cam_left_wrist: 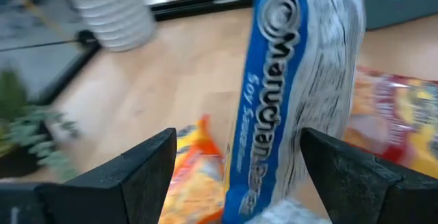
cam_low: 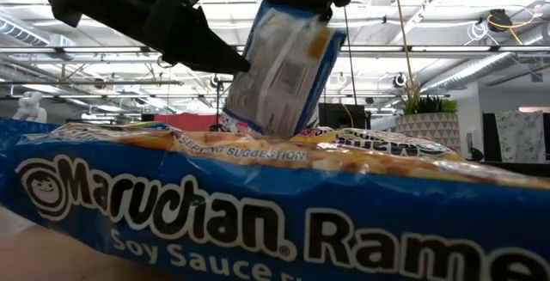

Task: Sort Maruchan noodles
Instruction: Put the top blue noodle pack into the gray bin

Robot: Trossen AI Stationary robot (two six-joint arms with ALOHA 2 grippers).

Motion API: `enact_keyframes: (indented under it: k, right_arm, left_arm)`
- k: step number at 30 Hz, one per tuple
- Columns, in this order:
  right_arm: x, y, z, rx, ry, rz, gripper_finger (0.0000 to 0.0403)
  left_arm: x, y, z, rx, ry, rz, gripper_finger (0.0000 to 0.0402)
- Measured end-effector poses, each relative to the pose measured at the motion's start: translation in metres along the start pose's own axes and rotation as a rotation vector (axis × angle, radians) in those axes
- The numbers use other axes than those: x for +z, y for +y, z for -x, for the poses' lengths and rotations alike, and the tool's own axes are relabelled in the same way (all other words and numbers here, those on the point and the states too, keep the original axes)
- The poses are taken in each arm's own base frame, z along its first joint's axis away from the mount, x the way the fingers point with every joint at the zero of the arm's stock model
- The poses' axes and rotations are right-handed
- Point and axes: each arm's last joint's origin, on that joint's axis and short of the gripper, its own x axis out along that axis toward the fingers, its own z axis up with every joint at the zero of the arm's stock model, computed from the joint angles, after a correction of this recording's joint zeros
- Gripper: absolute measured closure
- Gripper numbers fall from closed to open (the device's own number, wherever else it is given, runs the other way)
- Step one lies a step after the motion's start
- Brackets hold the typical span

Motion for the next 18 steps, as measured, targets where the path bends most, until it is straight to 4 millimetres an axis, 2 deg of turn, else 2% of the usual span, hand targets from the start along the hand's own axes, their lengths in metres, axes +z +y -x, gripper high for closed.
enact_keyframes:
  k: [12, 18]
  right_arm:
    - [0.0027, 0.0019, 0.0, 0.003, -0.03, 0.044, 0.0403]
    - [0.0028, 0.0018, 0.0, 0.002, -0.03, 0.044, 0.0403]
  left_arm:
    - [0.0005, -0.0055, 0.0005, -0.19, -0.009, 0.035, 0.0085]
    - [0.0033, -0.0053, 0.0006, -0.191, -0.036, 0.066, 0.0094]
